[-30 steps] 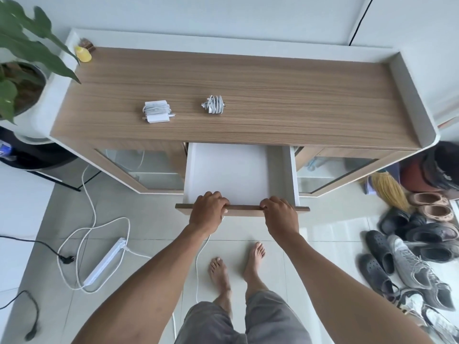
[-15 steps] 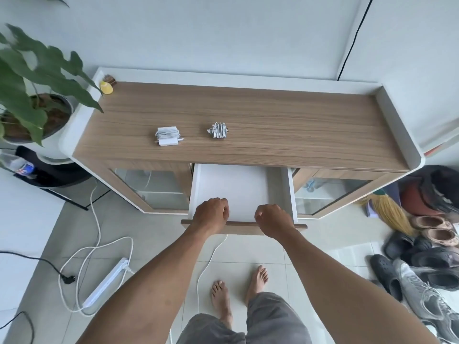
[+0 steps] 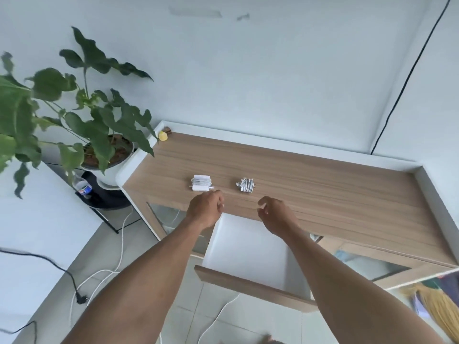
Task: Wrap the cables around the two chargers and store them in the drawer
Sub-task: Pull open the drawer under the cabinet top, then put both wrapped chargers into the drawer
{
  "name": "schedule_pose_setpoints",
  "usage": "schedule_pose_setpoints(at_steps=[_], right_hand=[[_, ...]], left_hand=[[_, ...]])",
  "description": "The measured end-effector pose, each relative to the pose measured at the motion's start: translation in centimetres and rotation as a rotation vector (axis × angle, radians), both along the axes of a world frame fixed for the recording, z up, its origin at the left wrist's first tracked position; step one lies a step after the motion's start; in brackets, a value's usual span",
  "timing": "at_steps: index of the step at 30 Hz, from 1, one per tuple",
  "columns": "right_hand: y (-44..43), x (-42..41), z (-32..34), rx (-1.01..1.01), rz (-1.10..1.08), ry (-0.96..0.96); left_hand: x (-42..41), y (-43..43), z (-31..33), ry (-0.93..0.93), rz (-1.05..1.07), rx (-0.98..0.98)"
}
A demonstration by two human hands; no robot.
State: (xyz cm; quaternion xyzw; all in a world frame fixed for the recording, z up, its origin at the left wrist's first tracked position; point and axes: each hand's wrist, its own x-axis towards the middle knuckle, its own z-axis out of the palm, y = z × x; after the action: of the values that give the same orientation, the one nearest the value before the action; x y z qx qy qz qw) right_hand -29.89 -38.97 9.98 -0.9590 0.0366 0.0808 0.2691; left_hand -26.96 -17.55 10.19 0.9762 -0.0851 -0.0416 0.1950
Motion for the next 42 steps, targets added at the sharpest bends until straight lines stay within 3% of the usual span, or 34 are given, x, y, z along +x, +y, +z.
schedule_pose_setpoints(at_steps=[8, 18, 25, 42], right_hand=[[-1.4, 3.2, -0.7, -0.043, 0.082, -0.017], [-0.7, 10.2, -2.8, -0.102, 0.079, 0.070], [1.6, 14.3, -5.7, -0.139, 0.125, 0.146], [2.8, 17.6, -9.0, -0.251, 0.122, 0.150]], left_hand=[[2.5, 1.1, -0.3, -0.041, 0.069, 0.058], [9.7, 6.0, -3.3, 0.096, 0.126, 0.239], [14.2, 7.7, -6.8, 0.157, -0.002, 0.263], [18.0, 8.2, -10.6, 0.065, -0.241, 0.299]])
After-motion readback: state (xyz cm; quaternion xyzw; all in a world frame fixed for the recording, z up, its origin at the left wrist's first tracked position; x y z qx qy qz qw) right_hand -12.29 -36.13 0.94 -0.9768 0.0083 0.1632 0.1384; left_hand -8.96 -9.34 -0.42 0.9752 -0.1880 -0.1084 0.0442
